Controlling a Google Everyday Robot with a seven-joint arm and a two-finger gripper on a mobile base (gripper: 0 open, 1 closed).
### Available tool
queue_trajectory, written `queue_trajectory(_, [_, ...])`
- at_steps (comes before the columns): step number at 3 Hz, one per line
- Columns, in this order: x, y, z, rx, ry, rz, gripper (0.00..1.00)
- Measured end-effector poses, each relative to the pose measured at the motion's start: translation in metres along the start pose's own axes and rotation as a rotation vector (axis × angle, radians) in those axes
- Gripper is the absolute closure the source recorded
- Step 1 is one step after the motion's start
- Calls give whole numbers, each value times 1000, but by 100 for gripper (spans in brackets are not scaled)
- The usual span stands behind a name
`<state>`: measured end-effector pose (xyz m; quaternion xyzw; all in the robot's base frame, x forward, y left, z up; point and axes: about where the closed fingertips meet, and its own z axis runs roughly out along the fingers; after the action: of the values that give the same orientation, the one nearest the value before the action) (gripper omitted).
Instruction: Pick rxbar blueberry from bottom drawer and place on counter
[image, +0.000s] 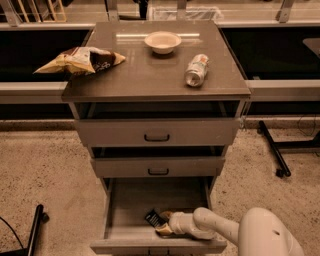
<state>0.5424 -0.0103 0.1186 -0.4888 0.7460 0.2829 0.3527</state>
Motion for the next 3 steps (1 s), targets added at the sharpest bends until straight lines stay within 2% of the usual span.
queue_trajectory(1, [0, 0, 0, 0, 0, 0, 73])
queue_trajectory(2, [-10, 0, -1, -25, -24, -24, 96])
queue_trajectory(3, [-29, 0, -5, -67, -62, -73, 100])
